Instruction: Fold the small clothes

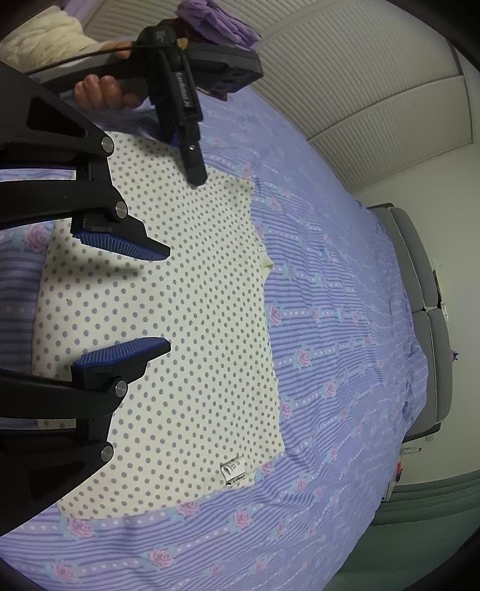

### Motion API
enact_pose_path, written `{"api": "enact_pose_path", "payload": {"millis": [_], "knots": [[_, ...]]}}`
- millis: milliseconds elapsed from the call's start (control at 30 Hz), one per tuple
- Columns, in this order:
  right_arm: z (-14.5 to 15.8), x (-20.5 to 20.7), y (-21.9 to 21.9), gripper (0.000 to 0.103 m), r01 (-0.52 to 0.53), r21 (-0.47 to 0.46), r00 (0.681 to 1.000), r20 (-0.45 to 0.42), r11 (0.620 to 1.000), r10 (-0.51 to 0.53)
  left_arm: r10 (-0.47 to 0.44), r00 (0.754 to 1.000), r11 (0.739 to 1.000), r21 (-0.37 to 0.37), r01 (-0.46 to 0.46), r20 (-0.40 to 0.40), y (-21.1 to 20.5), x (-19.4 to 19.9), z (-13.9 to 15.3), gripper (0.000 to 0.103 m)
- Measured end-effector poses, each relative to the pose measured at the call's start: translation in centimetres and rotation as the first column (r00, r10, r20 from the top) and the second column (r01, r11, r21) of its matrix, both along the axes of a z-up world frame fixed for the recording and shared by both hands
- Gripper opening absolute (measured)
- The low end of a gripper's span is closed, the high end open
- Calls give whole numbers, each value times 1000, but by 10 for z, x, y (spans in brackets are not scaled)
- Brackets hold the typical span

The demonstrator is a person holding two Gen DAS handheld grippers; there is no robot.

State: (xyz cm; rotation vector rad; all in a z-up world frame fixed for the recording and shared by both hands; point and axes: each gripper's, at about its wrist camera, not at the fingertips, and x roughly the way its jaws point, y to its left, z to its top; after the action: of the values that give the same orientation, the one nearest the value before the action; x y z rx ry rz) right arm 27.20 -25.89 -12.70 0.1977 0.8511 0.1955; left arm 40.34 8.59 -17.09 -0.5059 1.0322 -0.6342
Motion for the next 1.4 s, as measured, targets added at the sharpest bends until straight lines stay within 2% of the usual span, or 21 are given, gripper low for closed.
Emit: {"api": "enact_pose_path", "payload": {"millis": [100,167,233,333,500,600,633,767,900,967,1200,1400], "knots": [[0,1,-1,44,3,-4,1000,2,1000,-3,-31,1000,999,-28,30,-7,-10,4,-2,50],[0,1,-2,44,6,2,1000,0,1000,-6,-47,999,997,-64,46,-17,-12,8,-3,46],[-1,1,-3,44,8,9,1000,-2,1000,-8,-42,997,995,-94,37,-59,-8,13,-5,20],[-1,2,-2,42,4,14,1000,-4,1000,-4,-26,998,996,-87,22,-49,-2,7,2,12],[1,6,5,30,-33,6,999,7,999,33,0,1000,999,40,0,3,-14,-2,38,10],[0,13,11,21,-67,8,998,12,998,67,30,999,993,118,-28,-17,-29,-1,59,10],[-2,16,13,15,-73,7,997,3,997,73,27,1000,993,114,-26,-13,-32,-1,66,10],[-16,34,18,13,-77,-5,995,-58,997,77,17,1000,982,188,-17,0,-52,-2,94,10],[-30,50,12,12,-78,59,990,-112,995,84,11,1000,961,276,-2,-29,-77,3,109,10],[-25,52,4,12,-82,105,990,-106,991,93,13,999,953,304,-1,-35,-85,5,115,10],[11,31,-50,12,-26,50,1000,-6,998,27,-21,997,953,300,41,-70,-140,9,132,10],[14,12,-105,12,21,-3,999,37,1000,-20,-4,991,964,261,39,-131,-200,12,112,10]]}}
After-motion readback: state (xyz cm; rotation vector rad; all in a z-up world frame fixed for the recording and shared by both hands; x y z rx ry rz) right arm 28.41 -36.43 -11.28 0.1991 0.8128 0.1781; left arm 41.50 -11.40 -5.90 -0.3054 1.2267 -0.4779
